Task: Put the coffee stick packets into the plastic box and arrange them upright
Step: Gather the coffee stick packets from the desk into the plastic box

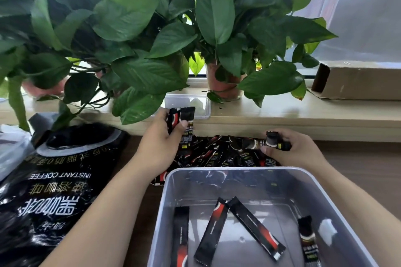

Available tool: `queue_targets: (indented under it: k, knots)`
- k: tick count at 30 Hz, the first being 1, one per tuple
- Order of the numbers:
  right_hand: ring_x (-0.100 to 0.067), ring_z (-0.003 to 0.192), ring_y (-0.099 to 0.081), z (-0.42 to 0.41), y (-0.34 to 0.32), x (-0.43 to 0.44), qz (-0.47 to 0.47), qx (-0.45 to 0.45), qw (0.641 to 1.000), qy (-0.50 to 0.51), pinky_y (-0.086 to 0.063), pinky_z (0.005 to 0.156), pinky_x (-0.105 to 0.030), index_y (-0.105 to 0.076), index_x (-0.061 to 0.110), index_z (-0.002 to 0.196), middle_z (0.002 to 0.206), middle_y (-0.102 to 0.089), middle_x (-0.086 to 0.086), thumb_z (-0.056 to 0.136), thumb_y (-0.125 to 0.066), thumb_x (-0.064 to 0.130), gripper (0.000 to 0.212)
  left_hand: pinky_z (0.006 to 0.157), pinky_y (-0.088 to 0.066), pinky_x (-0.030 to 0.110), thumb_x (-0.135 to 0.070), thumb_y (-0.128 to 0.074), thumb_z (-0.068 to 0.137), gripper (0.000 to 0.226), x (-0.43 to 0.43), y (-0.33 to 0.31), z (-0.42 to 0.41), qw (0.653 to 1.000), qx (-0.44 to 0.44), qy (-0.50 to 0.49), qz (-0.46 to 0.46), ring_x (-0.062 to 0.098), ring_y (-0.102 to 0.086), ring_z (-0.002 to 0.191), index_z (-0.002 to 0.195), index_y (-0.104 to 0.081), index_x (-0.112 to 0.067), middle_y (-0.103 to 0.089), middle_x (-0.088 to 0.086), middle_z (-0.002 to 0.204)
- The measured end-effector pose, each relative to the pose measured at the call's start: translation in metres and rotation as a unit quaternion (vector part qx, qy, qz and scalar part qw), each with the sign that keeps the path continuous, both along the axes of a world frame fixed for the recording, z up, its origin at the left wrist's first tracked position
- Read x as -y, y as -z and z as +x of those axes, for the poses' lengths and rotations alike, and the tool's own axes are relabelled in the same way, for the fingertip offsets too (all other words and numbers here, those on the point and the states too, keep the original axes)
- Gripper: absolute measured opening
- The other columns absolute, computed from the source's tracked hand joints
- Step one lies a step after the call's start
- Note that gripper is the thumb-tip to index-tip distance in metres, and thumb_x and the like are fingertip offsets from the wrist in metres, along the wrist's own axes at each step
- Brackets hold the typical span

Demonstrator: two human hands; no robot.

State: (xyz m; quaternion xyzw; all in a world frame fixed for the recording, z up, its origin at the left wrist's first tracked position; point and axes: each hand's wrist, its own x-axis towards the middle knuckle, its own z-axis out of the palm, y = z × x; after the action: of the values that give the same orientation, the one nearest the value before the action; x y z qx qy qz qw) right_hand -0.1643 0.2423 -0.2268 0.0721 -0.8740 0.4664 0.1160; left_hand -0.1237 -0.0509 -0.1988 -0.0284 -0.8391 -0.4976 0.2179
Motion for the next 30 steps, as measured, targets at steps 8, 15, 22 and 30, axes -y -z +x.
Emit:
queue_targets:
  k: [8,15,22,30]
  knots:
    - [0.014,0.069,-0.060,0.004,-0.007,0.000,-0.043,-0.028,0.999,0.000,-0.040,0.066,0.001,-0.076,0.029,0.093,0.091,-0.075,0.011,0.084,-0.076,0.013,0.018,0.070,-0.057,0.026,-0.023,-0.053,0.100,0.008,0.002,-0.038,0.031,0.995,-0.073,0.049,-0.053,0.007,-0.067,0.080,0.106,-0.048,-0.023,-0.068,-0.010,0.086]
    - [0.011,0.065,-0.058,0.012,-0.013,0.002,-0.056,-0.038,0.998,0.003,-0.041,0.061,-0.001,-0.070,0.028,0.084,0.081,-0.069,0.011,0.085,-0.076,0.011,0.018,0.064,-0.058,0.028,-0.036,-0.058,0.095,0.019,-0.036,-0.064,0.074,0.956,0.073,0.274,-0.072,0.011,-0.067,0.075,0.112,-0.053,-0.028,-0.069,-0.007,0.088]
    - [0.013,0.049,-0.049,0.017,-0.014,0.003,-0.041,-0.048,0.998,0.005,-0.037,0.053,-0.002,-0.061,0.033,0.071,0.067,-0.057,0.015,0.086,-0.075,0.010,0.031,0.089,-0.054,0.045,-0.054,-0.059,0.091,0.026,-0.067,-0.041,0.077,0.920,0.209,0.230,-0.237,0.014,-0.069,0.094,0.111,-0.048,-0.043,-0.071,-0.006,0.102]
    - [0.012,0.054,-0.056,0.018,-0.015,0.002,-0.090,-0.025,0.996,-0.004,-0.042,0.055,-0.003,-0.072,0.018,0.091,0.074,-0.067,0.010,0.086,-0.074,0.007,0.012,0.095,-0.050,0.037,-0.052,-0.065,0.089,0.034,-0.054,-0.048,0.070,0.892,0.221,0.284,-0.273,0.003,-0.064,0.102,0.120,-0.050,-0.047,-0.067,-0.019,0.111]
